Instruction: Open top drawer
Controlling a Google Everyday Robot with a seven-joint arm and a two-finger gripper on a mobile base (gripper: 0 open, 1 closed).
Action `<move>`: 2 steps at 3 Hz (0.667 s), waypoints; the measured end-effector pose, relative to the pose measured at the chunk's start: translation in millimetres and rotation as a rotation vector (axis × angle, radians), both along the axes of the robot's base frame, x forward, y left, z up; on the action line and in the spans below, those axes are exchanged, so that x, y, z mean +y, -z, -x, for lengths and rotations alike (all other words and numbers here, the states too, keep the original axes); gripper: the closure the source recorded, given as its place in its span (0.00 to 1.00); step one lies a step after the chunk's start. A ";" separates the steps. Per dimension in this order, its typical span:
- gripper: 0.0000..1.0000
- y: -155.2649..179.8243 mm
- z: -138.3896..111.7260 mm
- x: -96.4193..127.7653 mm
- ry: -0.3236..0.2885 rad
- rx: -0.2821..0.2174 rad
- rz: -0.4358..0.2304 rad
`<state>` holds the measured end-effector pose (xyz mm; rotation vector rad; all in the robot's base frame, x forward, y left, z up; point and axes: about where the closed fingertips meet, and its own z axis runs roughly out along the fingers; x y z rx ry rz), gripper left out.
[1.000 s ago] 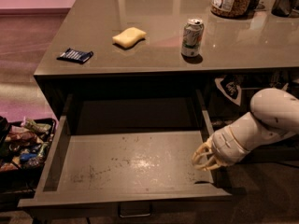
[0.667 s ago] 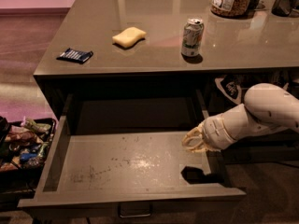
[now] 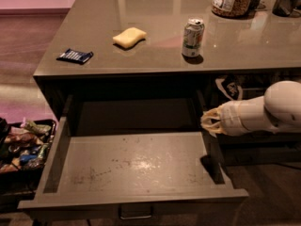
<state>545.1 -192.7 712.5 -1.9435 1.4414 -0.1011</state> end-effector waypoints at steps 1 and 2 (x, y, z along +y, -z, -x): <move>1.00 -35.5 -2.7 -56.3 0.147 -0.065 0.112; 1.00 -71.4 15.2 -123.8 0.311 -0.087 0.206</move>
Offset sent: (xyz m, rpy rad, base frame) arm -0.0414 -0.2036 0.1205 -0.3133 -0.1202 -0.4926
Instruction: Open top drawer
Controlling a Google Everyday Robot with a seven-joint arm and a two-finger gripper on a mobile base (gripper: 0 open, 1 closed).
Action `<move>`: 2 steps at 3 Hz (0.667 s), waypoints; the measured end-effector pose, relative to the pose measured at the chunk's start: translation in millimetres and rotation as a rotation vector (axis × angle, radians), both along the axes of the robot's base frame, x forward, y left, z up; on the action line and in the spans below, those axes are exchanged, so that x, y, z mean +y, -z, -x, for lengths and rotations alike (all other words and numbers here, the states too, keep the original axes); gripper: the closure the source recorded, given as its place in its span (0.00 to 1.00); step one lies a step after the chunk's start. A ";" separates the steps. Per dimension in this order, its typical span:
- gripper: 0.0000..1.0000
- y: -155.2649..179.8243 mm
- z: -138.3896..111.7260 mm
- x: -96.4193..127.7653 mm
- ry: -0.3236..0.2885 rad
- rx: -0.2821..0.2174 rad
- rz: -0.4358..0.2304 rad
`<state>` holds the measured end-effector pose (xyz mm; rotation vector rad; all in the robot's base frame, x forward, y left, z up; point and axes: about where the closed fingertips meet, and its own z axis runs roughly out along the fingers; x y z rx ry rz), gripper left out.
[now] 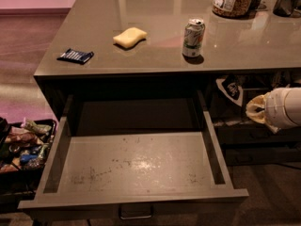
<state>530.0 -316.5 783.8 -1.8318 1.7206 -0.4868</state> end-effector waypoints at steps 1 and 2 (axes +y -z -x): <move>1.00 0.0 -0.1 0.3 -0.001 0.000 0.000; 0.81 0.0 -0.1 0.3 -0.001 0.000 0.000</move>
Offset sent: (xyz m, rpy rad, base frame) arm 0.0001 0.0003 0.0000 0.0000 -0.0001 0.0008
